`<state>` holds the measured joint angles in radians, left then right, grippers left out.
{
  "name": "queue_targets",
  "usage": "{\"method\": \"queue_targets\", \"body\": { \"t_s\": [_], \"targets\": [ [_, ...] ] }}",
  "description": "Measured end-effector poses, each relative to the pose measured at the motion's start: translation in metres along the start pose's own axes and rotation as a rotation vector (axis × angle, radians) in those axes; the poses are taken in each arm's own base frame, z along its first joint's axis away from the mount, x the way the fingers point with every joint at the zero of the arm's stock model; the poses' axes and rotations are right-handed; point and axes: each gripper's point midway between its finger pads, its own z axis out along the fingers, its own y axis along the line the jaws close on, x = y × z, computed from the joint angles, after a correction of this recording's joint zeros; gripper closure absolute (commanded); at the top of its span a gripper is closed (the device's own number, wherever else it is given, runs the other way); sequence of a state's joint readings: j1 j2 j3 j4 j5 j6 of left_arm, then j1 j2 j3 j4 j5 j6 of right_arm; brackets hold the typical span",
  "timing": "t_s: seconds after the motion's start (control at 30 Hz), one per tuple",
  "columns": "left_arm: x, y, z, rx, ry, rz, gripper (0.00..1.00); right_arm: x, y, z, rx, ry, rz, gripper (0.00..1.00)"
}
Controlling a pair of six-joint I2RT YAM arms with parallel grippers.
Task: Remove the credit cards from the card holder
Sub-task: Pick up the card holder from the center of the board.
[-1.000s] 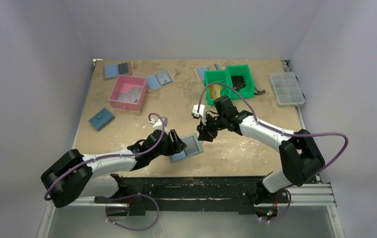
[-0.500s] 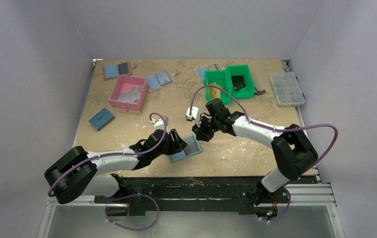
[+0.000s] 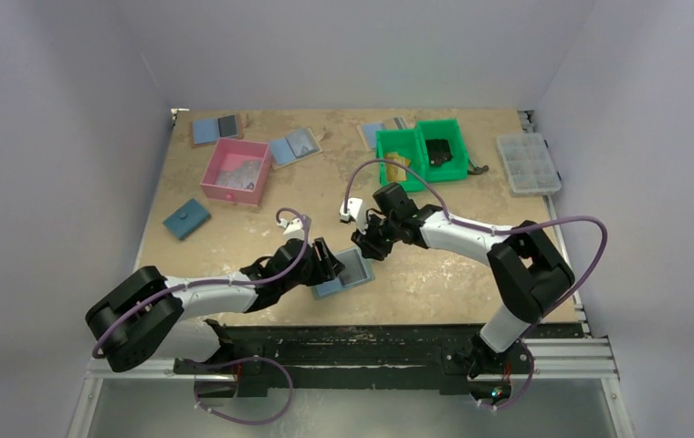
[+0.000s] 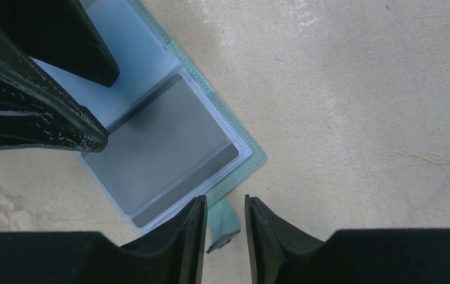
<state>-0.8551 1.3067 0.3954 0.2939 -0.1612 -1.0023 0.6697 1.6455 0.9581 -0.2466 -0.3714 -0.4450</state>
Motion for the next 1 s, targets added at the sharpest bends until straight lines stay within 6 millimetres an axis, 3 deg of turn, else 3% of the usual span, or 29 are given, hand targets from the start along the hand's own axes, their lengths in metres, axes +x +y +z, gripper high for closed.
{"method": "queue_targets", "body": {
  "t_s": [1.0],
  "targets": [
    [0.001, -0.001, 0.009, -0.012, -0.001, -0.002, 0.49, 0.006, 0.001, 0.014, 0.007, 0.047, 0.012, 0.65]
  ]
}}
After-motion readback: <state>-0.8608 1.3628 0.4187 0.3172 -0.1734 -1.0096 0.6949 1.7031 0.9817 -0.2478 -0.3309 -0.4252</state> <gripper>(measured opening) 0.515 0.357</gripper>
